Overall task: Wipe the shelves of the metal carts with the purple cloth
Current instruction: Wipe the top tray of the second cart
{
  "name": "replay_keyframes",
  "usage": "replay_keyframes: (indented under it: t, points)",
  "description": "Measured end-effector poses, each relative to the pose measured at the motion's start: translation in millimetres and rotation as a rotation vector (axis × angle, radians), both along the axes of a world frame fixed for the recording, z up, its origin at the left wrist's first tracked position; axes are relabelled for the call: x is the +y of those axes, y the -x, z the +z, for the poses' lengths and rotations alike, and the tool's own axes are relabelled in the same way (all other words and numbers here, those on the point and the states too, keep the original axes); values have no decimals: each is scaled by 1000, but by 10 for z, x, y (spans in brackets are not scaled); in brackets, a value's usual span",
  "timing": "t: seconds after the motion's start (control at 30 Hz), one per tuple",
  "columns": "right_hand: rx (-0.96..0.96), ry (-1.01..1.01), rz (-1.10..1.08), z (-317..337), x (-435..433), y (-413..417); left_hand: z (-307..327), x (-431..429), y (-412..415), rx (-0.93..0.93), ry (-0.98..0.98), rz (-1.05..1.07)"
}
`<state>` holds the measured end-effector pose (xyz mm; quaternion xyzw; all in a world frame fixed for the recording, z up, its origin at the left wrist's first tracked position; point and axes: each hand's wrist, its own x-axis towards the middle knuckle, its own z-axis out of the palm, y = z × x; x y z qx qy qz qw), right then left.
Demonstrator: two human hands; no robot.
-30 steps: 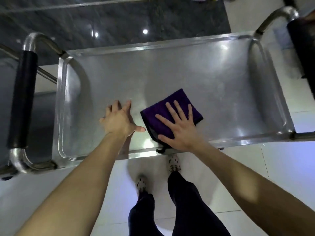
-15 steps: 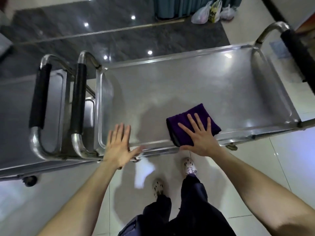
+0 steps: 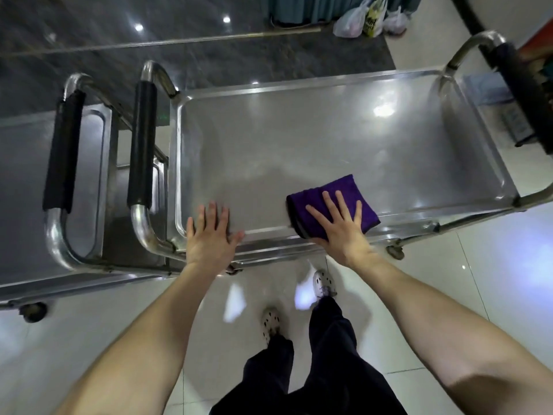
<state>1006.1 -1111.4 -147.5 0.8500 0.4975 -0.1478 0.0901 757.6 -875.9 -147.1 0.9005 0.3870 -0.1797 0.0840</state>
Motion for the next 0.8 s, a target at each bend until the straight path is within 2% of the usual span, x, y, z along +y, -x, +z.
replay_keyframes:
  t: [0.1, 0.23, 0.37, 0.5, 0.6, 0.7, 0.73, 0.8]
  points:
    - [13, -59, 71, -35, 122, 302, 11, -36, 61, 19, 6, 2]
    - [-38, -25, 175, -28, 30, 262, 48, -102, 87, 35, 76, 37]
    - [47, -82, 126, 42, -39, 125, 99, -125, 7, 47, 127, 2]
    - [95, -88, 47, 168, 35, -9, 105, -111, -108, 16, 46, -46]
    - [267, -136, -48, 276, 129, -36, 123, -117, -185, 4, 35, -36]
    - [503, -356, -249, 466, 99, -81, 299, -35, -210, -17, 180, 11]
    - [599, -442, -341, 544, 61, -78, 392, -19, -218, -75, 248, 45]
    - [909, -601, -586, 713, -12, -45, 582, -69, -228, -290, 375, 131]
